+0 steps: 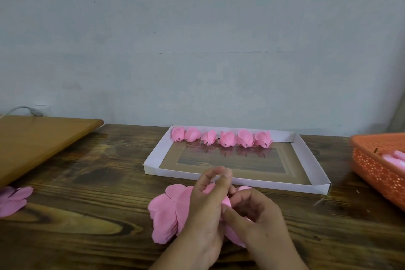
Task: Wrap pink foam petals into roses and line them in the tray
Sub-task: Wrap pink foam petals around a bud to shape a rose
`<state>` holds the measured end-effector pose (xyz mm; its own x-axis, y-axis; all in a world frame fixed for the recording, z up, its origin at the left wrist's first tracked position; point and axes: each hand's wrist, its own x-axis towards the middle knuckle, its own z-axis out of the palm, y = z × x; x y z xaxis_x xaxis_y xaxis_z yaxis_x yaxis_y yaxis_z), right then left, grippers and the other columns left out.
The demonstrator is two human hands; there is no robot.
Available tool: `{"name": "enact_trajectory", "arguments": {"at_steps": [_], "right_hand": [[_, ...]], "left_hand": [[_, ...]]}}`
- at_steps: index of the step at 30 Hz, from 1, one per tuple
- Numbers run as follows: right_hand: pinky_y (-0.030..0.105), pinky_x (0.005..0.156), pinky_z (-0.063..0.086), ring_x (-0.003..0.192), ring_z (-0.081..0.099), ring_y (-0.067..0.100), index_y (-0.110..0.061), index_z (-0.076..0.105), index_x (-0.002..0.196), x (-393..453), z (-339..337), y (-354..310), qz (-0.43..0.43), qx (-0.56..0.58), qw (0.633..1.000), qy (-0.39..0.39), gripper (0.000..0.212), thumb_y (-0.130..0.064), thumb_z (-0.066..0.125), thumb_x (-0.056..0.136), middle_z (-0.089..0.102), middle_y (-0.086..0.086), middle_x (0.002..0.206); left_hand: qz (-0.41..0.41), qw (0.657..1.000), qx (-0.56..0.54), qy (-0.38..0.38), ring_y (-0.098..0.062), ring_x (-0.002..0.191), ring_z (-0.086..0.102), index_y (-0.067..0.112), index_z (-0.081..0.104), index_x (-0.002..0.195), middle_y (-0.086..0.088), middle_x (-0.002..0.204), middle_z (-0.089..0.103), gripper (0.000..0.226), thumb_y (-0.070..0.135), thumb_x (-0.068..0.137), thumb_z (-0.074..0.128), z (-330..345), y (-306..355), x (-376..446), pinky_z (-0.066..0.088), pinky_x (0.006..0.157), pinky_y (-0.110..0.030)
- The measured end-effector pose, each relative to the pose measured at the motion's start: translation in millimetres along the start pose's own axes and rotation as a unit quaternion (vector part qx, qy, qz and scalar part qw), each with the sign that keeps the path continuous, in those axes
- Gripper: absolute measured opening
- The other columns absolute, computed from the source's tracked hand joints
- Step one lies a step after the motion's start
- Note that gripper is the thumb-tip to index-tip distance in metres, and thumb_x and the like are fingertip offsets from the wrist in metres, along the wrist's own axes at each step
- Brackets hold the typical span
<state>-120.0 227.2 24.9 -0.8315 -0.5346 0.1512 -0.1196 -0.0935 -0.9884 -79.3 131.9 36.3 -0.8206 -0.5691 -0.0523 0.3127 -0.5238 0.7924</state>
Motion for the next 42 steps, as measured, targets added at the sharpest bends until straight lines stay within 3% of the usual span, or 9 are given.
{"name": "enact_trajectory", "arguments": {"at_steps": [6, 8, 13, 17, 22, 28, 32, 37, 42], "right_hand": [[0.048, 0.078, 0.055, 0.072, 0.069, 0.028, -0.007, 0.065, 0.077, 0.7, 3.0, 4.0, 0.016, 0.026, 0.999, -0.014, 0.019, 0.000, 0.083, 0.075, 0.074, 0.014, 0.076], [0.046, 0.073, 0.056, 0.069, 0.067, 0.027, -0.014, 0.066, 0.072, 0.2, 1.6, 1.2, 0.024, 0.058, 0.998, -0.027, 0.026, 0.007, 0.080, 0.075, 0.072, 0.015, 0.075], [0.032, 0.054, 0.053, 0.058, 0.064, 0.022, -0.008, 0.065, 0.078, -2.6, -1.5, -7.7, 0.021, 0.069, 0.997, -0.042, 0.022, 0.012, 0.075, 0.077, 0.074, 0.016, 0.072], [0.032, 0.057, 0.057, 0.061, 0.068, 0.022, -0.012, 0.073, 0.079, -6.0, -0.1, -11.1, 0.005, 0.066, 0.997, -0.030, 0.025, 0.013, 0.074, 0.076, 0.075, 0.016, 0.074], [0.036, 0.059, 0.059, 0.061, 0.067, 0.027, -0.006, 0.072, 0.085, -3.5, 2.3, -10.4, 0.074, 0.127, 0.989, -0.010, 0.017, 0.005, 0.078, 0.074, 0.075, 0.019, 0.079], [0.027, 0.056, 0.058, 0.067, 0.073, 0.019, -0.001, 0.069, 0.079, -0.5, 0.8, -8.2, 0.177, 0.218, 0.958, -0.051, 0.034, -0.011, 0.081, 0.049, 0.074, 0.014, 0.080], [0.029, 0.058, 0.059, 0.068, 0.073, 0.022, -0.002, 0.068, 0.080, -0.8, -0.5, -7.1, 0.177, 0.227, 0.955, -0.074, 0.035, -0.003, 0.086, 0.049, 0.072, 0.013, 0.081], [0.049, 0.092, 0.055, 0.089, 0.073, 0.031, -0.019, 0.078, 0.083, -2.1, -0.7, -8.3, 0.114, 0.103, 0.986, -0.067, 0.035, -0.015, 0.093, 0.052, 0.077, 0.012, 0.089], [0.048, 0.079, 0.047, 0.073, 0.063, 0.033, -0.010, 0.079, 0.075, 0.5, 0.1, -10.7, 0.115, 0.162, 0.978, -0.060, 0.029, -0.012, 0.083, 0.047, 0.073, 0.021, 0.076]], "left_hand": [[0.012, 0.999, -0.003, 0.038, -0.012, 0.054, 0.054, 0.015, 0.065, 0.094, 0.001, 0.051, 0.042, 0.021, 0.033, 0.083, 0.070, 1.0, -1.0, 4.0, 0.048, 0.077, -0.041], [0.014, 0.999, 0.013, 0.037, -0.013, 0.060, 0.062, 0.015, 0.066, 0.100, 0.001, 0.053, 0.046, 0.019, 0.032, 0.092, 0.065, 1.0, -1.3, 4.3, 0.054, 0.076, -0.040], [0.020, 0.998, 0.037, 0.038, -0.016, 0.073, 0.071, 0.022, 0.069, 0.108, -0.001, 0.058, 0.057, 0.019, 0.032, 0.101, 0.055, 0.9, -0.3, 3.5, 0.049, 0.044, -0.025], [0.018, 0.999, 0.037, 0.031, -0.017, 0.075, 0.075, 0.035, 0.078, 0.091, -0.003, 0.064, 0.067, 0.029, 0.029, 0.103, 0.053, 3.6, 3.1, 1.6, 0.055, 0.056, -0.031], [0.014, 1.000, -0.003, 0.020, -0.011, 0.060, 0.067, 0.027, 0.075, 0.102, 0.000, 0.051, 0.051, 0.021, 0.025, 0.101, 0.055, 4.0, 3.8, 0.9, 0.049, 0.043, -0.024], [0.036, 0.999, 0.014, 0.005, -0.013, 0.051, 0.054, 0.023, 0.075, 0.074, 0.000, 0.049, 0.040, 0.024, 0.041, 0.058, 0.082, 3.2, -0.3, -1.2, 0.056, 0.065, -0.033], [0.030, 0.999, 0.008, 0.008, -0.012, 0.052, 0.060, 0.026, 0.077, 0.074, 0.000, 0.044, 0.040, 0.019, 0.040, 0.062, 0.079, 0.9, 1.7, -0.3, 0.061, 0.066, -0.033], [0.025, 1.000, 0.006, 0.011, -0.015, 0.071, 0.073, 0.026, 0.080, 0.093, -0.001, 0.048, 0.044, 0.025, 0.037, 0.073, 0.073, -1.0, 3.4, 1.7, 0.062, 0.068, -0.038], [0.015, 1.000, -0.005, -0.002, -0.013, 0.064, 0.071, 0.026, 0.081, 0.088, -0.001, 0.044, 0.042, 0.021, 0.035, 0.070, 0.073, 1.8, 4.2, -1.9, 0.059, 0.056, -0.029]]}}
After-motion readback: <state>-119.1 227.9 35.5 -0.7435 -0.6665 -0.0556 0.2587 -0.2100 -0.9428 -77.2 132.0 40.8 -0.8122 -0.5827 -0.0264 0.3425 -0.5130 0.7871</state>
